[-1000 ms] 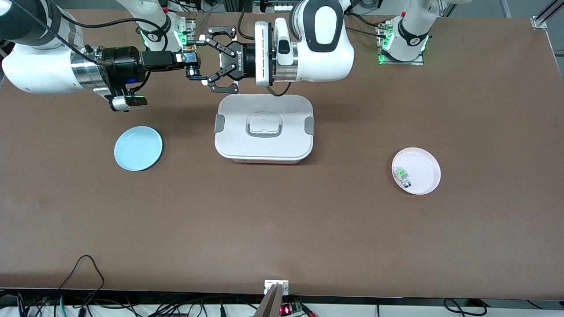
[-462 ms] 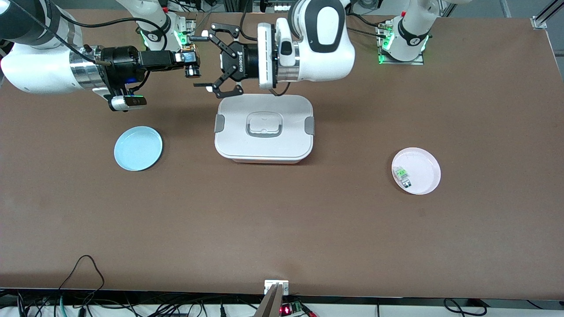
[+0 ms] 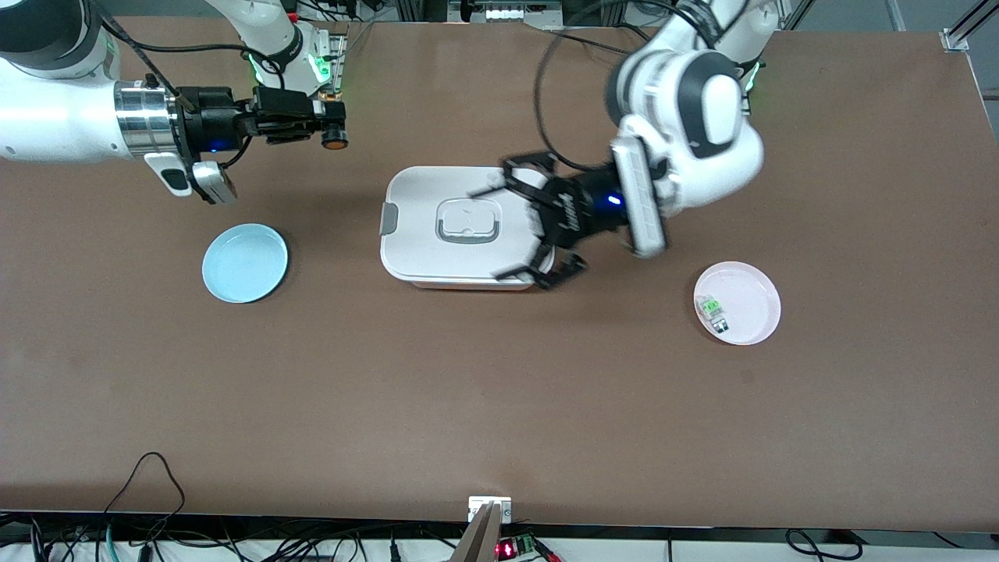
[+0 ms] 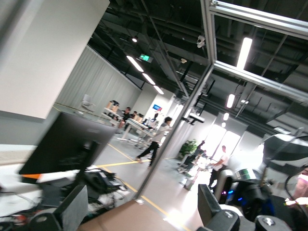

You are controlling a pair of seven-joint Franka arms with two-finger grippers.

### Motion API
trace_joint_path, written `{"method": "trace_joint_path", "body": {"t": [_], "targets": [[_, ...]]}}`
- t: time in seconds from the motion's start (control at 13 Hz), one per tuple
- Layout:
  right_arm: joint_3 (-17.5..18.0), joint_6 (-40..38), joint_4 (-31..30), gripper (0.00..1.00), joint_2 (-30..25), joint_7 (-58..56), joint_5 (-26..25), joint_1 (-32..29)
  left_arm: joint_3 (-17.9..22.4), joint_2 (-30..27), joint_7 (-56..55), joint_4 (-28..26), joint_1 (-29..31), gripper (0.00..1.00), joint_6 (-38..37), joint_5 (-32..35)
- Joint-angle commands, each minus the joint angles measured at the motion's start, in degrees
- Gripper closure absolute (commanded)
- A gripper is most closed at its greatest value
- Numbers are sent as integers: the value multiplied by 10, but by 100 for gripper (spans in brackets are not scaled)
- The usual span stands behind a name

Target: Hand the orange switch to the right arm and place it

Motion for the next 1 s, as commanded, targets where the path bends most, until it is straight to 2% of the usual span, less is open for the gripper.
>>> {"method": "trace_joint_path", "body": {"t": [0.0,0.23,0.31,0.38,0.54,0.69,0.85,0.92], "targets": [[-5,-24,64,100,39,-155,-165,-7,-8,-39,8,-75,112,0,-62,80],[-5,-5,78,100,53,-326,-394,-7,-5,-39,8,-95,221,0,-63,102],[-5,10,72,100,54,-379,-442,-8,-5,-37,9,-103,258,0,-63,123],[-6,22,63,100,60,-431,-474,-14,-5,-32,9,-109,301,0,-64,181],[-28,81,21,100,61,-559,-511,-22,-5,-14,8,-103,361,0,-63,295],[-54,165,-42,100,61,-657,-529,-22,-3,-7,8,-99,395,0,-63,385],[-80,278,-117,100,64,-755,-535,-22,19,-8,7,-84,400,0,-64,533],[-91,340,-150,100,76,-797,-535,-22,31,-10,6,-80,404,0,-67,578]]}}
